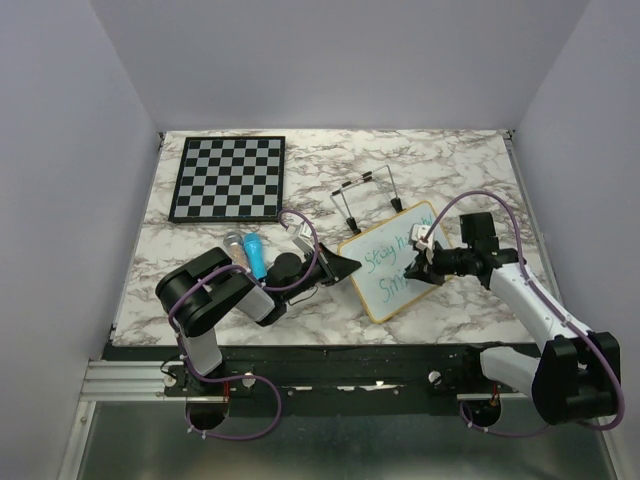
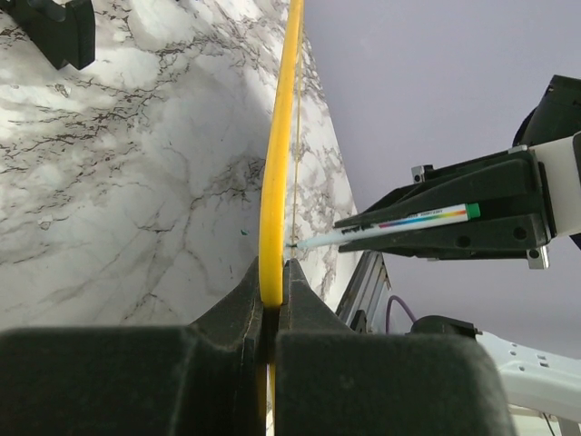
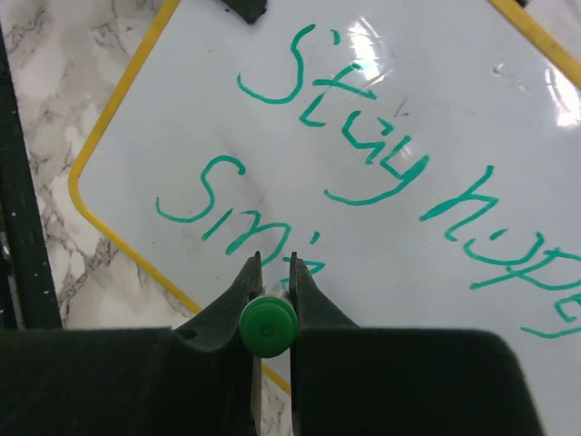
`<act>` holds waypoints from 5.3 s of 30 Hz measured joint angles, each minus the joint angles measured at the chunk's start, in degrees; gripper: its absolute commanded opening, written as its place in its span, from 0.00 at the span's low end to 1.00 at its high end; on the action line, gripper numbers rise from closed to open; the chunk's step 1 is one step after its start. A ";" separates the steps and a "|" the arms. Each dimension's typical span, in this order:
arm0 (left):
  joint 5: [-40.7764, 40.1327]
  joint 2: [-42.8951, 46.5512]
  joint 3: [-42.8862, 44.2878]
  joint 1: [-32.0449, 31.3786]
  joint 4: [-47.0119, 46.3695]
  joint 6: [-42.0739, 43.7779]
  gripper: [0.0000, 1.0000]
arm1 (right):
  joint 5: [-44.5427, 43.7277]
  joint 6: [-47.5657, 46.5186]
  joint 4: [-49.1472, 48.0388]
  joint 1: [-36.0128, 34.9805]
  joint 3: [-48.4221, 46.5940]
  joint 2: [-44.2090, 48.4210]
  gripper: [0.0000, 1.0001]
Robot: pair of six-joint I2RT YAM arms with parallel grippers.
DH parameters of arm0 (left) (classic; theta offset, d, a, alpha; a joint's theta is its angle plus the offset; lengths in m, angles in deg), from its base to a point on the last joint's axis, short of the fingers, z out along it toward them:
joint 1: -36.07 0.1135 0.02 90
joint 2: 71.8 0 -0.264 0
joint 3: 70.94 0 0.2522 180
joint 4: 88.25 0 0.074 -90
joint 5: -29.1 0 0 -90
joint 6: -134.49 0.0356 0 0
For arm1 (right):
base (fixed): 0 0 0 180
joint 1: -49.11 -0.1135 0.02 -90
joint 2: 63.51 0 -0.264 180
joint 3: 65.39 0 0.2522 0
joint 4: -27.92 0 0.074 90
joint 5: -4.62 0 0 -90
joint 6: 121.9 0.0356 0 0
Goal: Write a sentence on the whiteboard
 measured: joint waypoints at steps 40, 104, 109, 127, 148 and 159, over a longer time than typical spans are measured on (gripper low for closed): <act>0.07 0.02 0.04 -0.02 -0.20 -0.02 0.00 | -4.68 8.52 -11.54 0.00 -0.94 -0.42 0.01; 0.07 0.02 0.04 -0.02 -0.24 0.07 0.00 | -6.64 6.32 -4.44 0.13 -2.12 0.63 0.01; 0.07 0.02 0.04 -0.02 -0.20 0.09 0.00 | -7.10 7.17 -5.25 0.13 -2.14 -0.74 0.00; 0.04 0.02 0.04 -0.02 -0.22 0.07 0.00 | -12.20 10.51 -9.84 0.50 -2.14 -0.68 0.00; 0.04 0.02 0.04 -0.02 -0.24 0.07 0.00 | -6.95 7.34 -7.74 0.55 -2.14 -1.14 0.01; 0.04 0.02 0.02 -0.02 -0.22 0.11 0.00 | -6.62 4.37 -2.95 0.55 -2.14 -1.05 0.00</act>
